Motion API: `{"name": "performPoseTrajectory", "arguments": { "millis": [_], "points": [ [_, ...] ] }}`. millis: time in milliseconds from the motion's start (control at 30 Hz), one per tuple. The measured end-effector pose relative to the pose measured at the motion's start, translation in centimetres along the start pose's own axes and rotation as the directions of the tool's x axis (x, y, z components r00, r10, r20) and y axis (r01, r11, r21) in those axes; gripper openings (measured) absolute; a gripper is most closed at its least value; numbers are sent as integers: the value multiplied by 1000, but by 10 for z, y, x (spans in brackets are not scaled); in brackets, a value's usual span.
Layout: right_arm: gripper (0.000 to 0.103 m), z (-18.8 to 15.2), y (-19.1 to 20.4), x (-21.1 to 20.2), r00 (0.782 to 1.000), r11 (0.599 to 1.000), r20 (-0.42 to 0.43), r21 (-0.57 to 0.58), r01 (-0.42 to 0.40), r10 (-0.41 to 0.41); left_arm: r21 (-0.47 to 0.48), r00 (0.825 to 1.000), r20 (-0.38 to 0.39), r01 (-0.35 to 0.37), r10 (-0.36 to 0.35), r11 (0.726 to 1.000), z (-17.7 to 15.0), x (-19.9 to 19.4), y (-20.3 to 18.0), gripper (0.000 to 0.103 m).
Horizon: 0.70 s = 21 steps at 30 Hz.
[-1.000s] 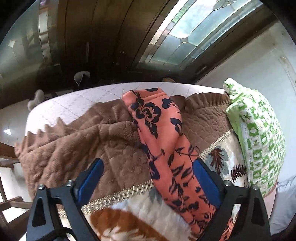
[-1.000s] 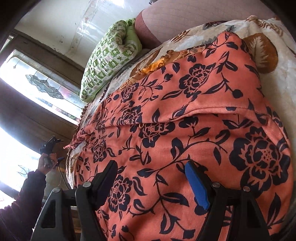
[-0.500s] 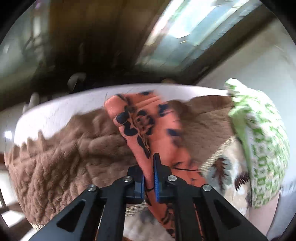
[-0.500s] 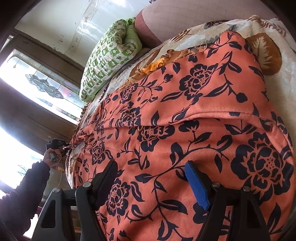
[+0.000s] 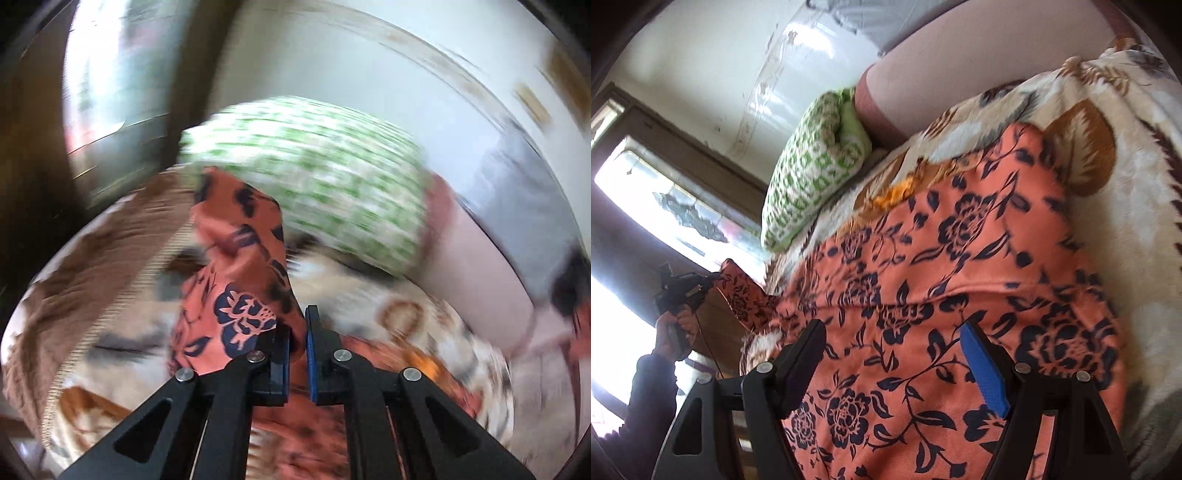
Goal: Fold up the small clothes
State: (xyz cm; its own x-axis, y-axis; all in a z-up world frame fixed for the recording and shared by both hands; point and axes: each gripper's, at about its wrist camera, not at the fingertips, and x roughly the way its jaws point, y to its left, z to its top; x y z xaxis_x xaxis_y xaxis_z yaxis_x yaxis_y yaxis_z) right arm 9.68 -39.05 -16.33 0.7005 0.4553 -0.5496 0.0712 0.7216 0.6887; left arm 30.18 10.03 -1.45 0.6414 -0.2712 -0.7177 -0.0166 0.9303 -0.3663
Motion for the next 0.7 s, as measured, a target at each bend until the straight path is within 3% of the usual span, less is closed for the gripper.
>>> {"name": "performPoseTrajectory", "arguments": {
  "millis": [133, 267, 367, 433, 500, 567, 600, 667, 700],
  "points": [
    [79, 7, -10, -19, 999, 999, 51, 52, -1, -1, 121, 993, -45, 118, -113, 986, -25, 7, -90, 7],
    [79, 15, -24, -37, 995, 992, 103, 124, -25, 13, 244, 968, -112, 247, -226, 938, -66, 14, -187, 7],
    [79, 22, -36, -48, 991, 985, 137, 169, -25, 2, 333, 947, -204, 305, -248, 892, -104, 25, -245, 7],
    [79, 25, -44, -51, 990, 980, 143, 195, -26, -2, 382, 942, -231, 317, -242, 868, -119, 24, -265, 7],
    [79, 27, -51, -51, 991, 972, 134, 231, -47, 16, 430, 949, -219, 302, -226, 851, -123, 16, -267, 7],
    [79, 27, -52, -48, 992, 967, 115, 243, -72, 45, 448, 964, -184, 256, -191, 857, -117, 9, -251, 21],
    [79, 27, -49, -45, 993, 969, 102, 234, -75, 53, 444, 975, -152, 213, -162, 870, -112, 3, -233, 27],
    [79, 24, -43, -37, 995, 976, 74, 206, -75, 61, 417, 992, -88, 121, -93, 901, -103, -6, -190, 48],
    [79, 23, -38, -31, 997, 979, 51, 188, -75, 66, 402, 996, -65, 80, -59, 912, -102, -11, -167, 50]
  ]
}}
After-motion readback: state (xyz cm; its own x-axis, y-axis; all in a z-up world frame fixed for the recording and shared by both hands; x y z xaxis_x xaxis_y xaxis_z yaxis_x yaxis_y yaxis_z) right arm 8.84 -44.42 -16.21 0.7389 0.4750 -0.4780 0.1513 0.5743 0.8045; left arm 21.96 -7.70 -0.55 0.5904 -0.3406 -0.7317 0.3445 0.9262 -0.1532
